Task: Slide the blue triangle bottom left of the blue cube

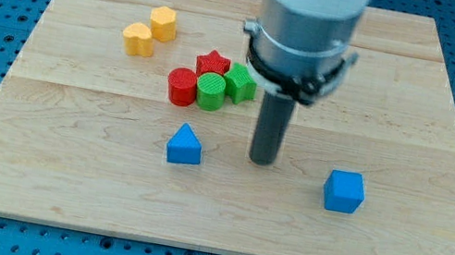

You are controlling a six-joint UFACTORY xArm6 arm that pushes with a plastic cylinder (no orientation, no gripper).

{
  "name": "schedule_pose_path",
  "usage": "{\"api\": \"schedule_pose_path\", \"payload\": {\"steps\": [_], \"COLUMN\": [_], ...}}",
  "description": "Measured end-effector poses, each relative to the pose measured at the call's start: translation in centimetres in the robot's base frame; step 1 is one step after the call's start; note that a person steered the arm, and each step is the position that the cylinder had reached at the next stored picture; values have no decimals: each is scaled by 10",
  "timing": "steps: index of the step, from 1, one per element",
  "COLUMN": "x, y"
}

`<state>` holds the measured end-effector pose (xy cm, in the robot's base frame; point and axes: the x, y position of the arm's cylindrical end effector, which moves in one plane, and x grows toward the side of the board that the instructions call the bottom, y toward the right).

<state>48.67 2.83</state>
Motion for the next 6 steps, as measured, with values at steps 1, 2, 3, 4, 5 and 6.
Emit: {"api": "schedule_pose_path", "payload": {"steps": [1,2,3,4,5,6], "x": [-18,-4,9,28,54,71], "y": [-59,-128,-131,-77,-80,-38]}}
